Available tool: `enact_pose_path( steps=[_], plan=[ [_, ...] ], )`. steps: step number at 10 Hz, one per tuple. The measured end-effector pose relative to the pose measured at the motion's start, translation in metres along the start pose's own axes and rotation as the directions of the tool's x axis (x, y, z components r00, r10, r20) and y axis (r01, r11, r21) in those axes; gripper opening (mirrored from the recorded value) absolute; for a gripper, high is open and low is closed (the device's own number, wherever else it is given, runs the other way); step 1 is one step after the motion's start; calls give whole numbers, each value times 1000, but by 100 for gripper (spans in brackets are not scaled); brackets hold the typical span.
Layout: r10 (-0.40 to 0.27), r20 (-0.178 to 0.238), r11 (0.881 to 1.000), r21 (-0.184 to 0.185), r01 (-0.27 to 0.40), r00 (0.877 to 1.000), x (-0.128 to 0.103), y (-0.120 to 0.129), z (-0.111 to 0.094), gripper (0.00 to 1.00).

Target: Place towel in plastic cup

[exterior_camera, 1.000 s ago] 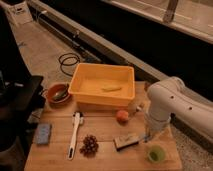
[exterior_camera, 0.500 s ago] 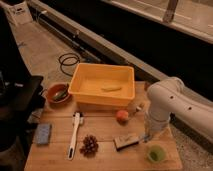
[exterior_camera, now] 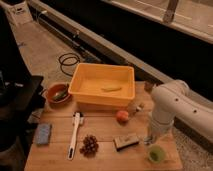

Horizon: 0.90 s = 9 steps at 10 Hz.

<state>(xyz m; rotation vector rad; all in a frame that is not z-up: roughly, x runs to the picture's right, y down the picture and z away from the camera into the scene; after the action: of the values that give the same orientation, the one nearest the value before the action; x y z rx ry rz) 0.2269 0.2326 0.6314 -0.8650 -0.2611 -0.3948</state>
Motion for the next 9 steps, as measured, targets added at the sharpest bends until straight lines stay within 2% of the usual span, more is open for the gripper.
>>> enact_pose_path(
  steps=[4,6,9],
  plan=[
    [47,50,999,0,-47,998,7,25,14,10],
    [56,80,998,-11,-55,995,7,28,26,10],
    [70,123,997,-47,-65,990,9,27,49,12]
  ],
)
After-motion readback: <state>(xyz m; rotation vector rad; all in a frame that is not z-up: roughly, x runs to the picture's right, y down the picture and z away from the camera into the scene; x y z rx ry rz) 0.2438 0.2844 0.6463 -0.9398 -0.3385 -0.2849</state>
